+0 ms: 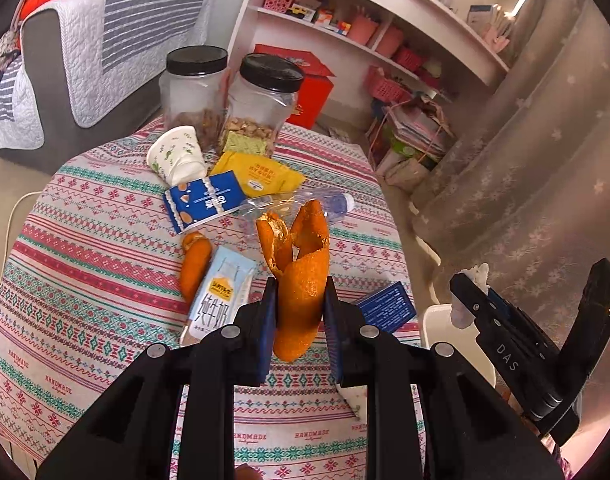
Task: Collect trash
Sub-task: 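Grasp the white tissue ball with the right tool while the left tool holds the peel, then carry peel and tissue over the bin and open both tools to drop them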
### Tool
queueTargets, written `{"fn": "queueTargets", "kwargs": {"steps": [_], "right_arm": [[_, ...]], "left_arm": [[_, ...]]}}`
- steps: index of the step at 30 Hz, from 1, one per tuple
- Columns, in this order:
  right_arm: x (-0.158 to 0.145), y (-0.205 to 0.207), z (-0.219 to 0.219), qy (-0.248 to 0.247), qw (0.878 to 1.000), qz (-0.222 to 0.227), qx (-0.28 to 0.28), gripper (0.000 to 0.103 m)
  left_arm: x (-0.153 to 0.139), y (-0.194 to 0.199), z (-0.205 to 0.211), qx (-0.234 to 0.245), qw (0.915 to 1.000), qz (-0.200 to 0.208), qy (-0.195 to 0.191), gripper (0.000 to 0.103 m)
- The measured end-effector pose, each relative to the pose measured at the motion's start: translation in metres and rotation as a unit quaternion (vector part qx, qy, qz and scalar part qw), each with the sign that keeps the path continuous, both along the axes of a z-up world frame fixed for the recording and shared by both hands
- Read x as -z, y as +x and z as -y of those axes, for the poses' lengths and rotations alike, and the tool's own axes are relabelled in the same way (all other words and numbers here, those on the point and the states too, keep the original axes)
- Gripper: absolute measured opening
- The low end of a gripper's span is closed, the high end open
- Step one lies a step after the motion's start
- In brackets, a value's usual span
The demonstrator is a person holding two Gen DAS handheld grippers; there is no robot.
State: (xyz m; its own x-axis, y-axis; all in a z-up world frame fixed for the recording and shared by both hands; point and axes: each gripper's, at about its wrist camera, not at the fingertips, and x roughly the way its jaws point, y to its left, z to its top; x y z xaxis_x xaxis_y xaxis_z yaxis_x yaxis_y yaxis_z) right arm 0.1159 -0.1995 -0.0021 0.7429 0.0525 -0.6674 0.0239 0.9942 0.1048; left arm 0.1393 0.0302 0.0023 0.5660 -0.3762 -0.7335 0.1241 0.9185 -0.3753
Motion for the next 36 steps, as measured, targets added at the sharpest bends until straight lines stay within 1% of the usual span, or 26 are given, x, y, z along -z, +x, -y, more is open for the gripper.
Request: {"fn": "queueTargets", "kwargs": {"steps": [7, 11, 19, 25, 26, 28, 30, 32, 33, 34, 35, 36], "right_arm": [[-0.005, -0.025, 0.046, -0.017, 0.997, 0.022, 0.072, 0.029], [-0.002, -0.04, 0.073, -0.016, 0.993, 0.024, 0.115, 0.029], [0.021, -0.077, 0.114, -0.024, 0.979, 0.007, 0.201, 0.029], [0.035, -0.101, 0.135, -0.025, 0.968, -0.003, 0.248, 0.03], [0.036, -0.106, 0.138, -0.025, 0.966, -0.002, 0.257, 0.031], [0.038, -0.117, 0.144, -0.028, 0.96, 0.003, 0.278, 0.046], [0.039, -0.126, 0.149, -0.034, 0.951, 0.01, 0.306, 0.076], [0.04, -0.136, 0.152, -0.04, 0.943, 0.019, 0.329, 0.087], [0.04, -0.139, 0.154, -0.04, 0.941, 0.023, 0.334, 0.089], [0.04, -0.142, 0.155, -0.042, 0.939, 0.024, 0.34, 0.092], [0.04, -0.146, 0.156, -0.045, 0.936, 0.027, 0.349, 0.097], [0.04, -0.147, 0.157, -0.046, 0.933, 0.031, 0.356, 0.096]], "left_arm": [[-0.002, 0.002, 0.045, 0.037, 0.9993, 0.004, -0.007, 0.022], [0.001, 0.002, 0.069, 0.058, 0.9982, 0.006, -0.01, 0.022], [0.004, 0.0, 0.127, 0.11, 0.9937, 0.006, -0.023, 0.022], [0.004, -0.004, 0.177, 0.157, 0.987, 0.007, -0.034, 0.022], [0.004, -0.005, 0.185, 0.166, 0.9853, 0.007, -0.037, 0.022], [0.004, -0.008, 0.203, 0.187, 0.9813, 0.009, -0.044, 0.022], [0.004, -0.011, 0.22, 0.208, 0.9771, 0.011, -0.046, 0.023], [0.006, -0.015, 0.235, 0.224, 0.9735, 0.01, -0.045, 0.024], [0.008, -0.017, 0.241, 0.231, 0.9719, 0.009, -0.045, 0.026], [0.009, -0.018, 0.247, 0.238, 0.9701, 0.007, -0.046, 0.031], [0.011, -0.018, 0.252, 0.244, 0.9687, 0.007, -0.046, 0.04], [0.012, -0.02, 0.256, 0.249, 0.9675, 0.008, -0.045, 0.044]]}}
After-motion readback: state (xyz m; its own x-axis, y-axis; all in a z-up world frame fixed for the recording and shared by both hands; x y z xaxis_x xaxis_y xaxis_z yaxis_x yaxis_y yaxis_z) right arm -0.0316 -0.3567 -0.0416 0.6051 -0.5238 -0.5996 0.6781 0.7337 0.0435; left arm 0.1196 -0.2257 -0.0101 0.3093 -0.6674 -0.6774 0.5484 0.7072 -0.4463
